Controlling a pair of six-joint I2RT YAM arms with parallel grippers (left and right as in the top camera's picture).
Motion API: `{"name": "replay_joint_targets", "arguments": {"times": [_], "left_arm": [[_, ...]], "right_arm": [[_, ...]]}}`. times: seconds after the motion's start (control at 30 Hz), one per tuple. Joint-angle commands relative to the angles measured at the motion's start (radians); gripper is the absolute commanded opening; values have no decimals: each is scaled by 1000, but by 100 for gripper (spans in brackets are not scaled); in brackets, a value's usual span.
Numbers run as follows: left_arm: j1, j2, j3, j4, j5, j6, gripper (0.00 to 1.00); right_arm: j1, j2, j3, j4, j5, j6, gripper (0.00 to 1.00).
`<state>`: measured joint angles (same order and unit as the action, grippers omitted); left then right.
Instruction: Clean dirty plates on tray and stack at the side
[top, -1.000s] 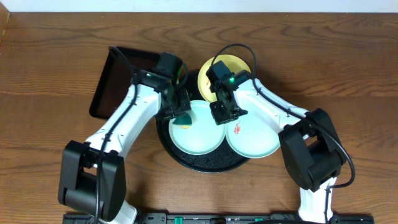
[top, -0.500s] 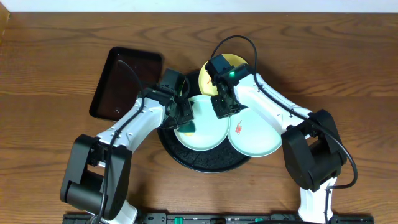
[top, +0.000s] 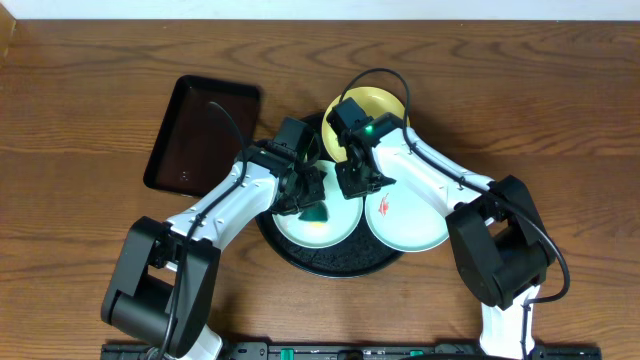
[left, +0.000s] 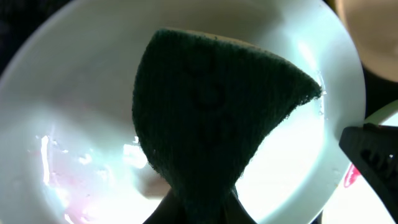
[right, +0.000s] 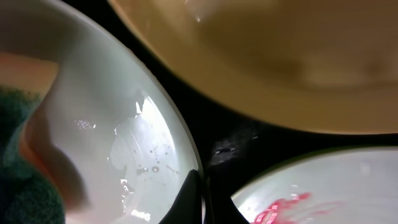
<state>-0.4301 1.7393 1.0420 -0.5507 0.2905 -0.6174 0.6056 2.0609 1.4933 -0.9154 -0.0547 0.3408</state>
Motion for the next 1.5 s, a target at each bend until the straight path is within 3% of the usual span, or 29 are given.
{"name": "replay_joint_targets", "arguments": {"times": [0.0,0.43,0.83,1.47], "left_arm": [[-2,8,-7,-21,6,-12,8],[-1,8,-130,-28,-252,-13,7],[2,-6,-54,-184,-595,-13,8],[3,-89,34,-295,-706,-14,7]], "right_arm": [[16,6,-4,13,-55,26,1],[18,6,-5,7,-55,34,1],[18,6,-5,-2,-54,33,1],[18,6,-5,-43,-24,24,1]]}}
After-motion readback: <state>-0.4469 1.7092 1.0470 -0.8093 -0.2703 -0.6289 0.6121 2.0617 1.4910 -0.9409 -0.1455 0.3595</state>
